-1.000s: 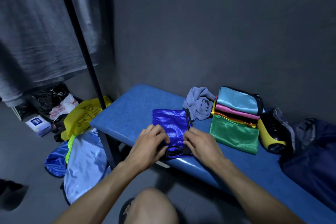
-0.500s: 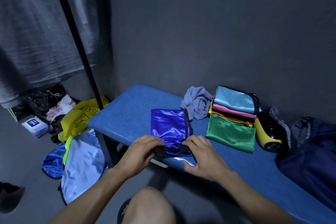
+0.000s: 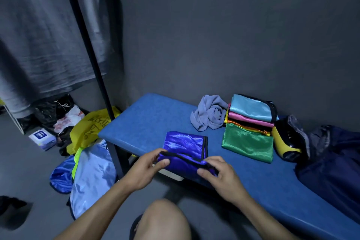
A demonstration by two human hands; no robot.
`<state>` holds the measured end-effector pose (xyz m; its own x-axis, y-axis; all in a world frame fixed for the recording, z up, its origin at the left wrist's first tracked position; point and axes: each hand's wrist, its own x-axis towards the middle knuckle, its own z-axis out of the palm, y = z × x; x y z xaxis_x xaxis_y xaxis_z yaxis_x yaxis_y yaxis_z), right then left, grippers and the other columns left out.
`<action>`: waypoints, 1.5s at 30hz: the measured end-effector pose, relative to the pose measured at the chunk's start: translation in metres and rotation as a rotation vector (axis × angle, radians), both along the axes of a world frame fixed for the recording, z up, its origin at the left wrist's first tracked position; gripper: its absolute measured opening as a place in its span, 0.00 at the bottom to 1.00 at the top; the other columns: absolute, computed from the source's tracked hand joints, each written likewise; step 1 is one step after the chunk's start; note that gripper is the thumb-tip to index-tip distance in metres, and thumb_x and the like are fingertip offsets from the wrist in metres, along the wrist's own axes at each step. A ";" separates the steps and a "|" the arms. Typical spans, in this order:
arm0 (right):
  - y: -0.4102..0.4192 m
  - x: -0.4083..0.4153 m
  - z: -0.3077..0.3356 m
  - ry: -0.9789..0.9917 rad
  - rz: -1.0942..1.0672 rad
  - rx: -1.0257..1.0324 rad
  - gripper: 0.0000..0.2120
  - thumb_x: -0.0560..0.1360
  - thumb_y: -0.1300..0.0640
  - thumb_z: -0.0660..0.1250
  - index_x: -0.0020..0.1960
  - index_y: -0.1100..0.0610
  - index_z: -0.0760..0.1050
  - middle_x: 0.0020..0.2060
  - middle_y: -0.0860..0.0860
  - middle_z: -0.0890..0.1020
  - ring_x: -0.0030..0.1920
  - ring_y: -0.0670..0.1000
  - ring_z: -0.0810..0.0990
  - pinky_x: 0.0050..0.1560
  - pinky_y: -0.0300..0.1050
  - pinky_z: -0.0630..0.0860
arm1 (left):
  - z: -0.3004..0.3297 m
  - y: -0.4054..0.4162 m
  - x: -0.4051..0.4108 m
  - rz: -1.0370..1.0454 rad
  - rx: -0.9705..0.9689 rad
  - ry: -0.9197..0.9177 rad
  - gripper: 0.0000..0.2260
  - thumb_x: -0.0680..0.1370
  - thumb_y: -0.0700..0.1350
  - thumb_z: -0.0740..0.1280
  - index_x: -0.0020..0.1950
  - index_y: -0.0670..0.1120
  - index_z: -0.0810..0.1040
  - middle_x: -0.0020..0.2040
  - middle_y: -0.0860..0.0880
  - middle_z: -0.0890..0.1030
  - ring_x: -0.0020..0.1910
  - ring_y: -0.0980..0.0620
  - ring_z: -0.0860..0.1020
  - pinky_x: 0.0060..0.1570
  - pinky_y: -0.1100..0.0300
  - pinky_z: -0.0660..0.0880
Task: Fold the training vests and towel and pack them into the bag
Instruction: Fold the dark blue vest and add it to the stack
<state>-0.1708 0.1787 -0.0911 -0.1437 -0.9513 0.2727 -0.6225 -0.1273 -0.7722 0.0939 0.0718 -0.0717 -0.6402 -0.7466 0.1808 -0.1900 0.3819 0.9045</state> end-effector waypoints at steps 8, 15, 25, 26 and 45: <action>-0.042 -0.005 0.019 -0.129 -0.117 0.198 0.31 0.76 0.28 0.62 0.38 0.57 0.74 0.30 0.42 0.72 0.33 0.42 0.70 0.39 0.48 0.70 | 0.007 -0.027 -0.030 0.090 0.142 -0.005 0.15 0.80 0.54 0.65 0.55 0.43 0.82 0.47 0.51 0.85 0.46 0.56 0.80 0.53 0.51 0.77; -0.067 -0.005 0.027 0.002 -0.262 0.378 0.26 0.84 0.40 0.56 0.33 0.53 0.61 0.28 0.50 0.66 0.32 0.52 0.66 0.37 0.50 0.63 | 0.011 -0.047 -0.047 0.153 0.175 -0.156 0.14 0.82 0.53 0.66 0.50 0.42 0.83 0.46 0.44 0.87 0.42 0.54 0.81 0.56 0.46 0.79; -0.072 0.016 0.040 0.334 -0.517 0.531 0.28 0.85 0.38 0.48 0.57 0.58 0.78 0.56 0.58 0.82 0.57 0.62 0.80 0.51 0.52 0.74 | 0.017 -0.056 -0.072 0.373 0.029 -0.709 0.24 0.85 0.61 0.49 0.47 0.44 0.73 0.53 0.41 0.82 0.55 0.40 0.79 0.55 0.50 0.74; -0.071 0.017 0.040 0.374 -0.537 0.518 0.28 0.85 0.38 0.49 0.59 0.58 0.77 0.57 0.58 0.82 0.58 0.61 0.80 0.51 0.51 0.74 | 0.018 -0.057 -0.074 0.401 0.014 -0.765 0.24 0.85 0.62 0.50 0.48 0.45 0.74 0.54 0.42 0.82 0.56 0.40 0.79 0.54 0.50 0.73; -0.062 0.033 0.050 0.260 -0.648 0.554 0.27 0.84 0.36 0.53 0.58 0.57 0.78 0.57 0.56 0.82 0.58 0.60 0.81 0.51 0.49 0.74 | 0.030 -0.064 -0.068 0.330 0.149 -0.606 0.22 0.81 0.55 0.68 0.32 0.46 0.67 0.29 0.50 0.70 0.29 0.51 0.68 0.30 0.58 0.64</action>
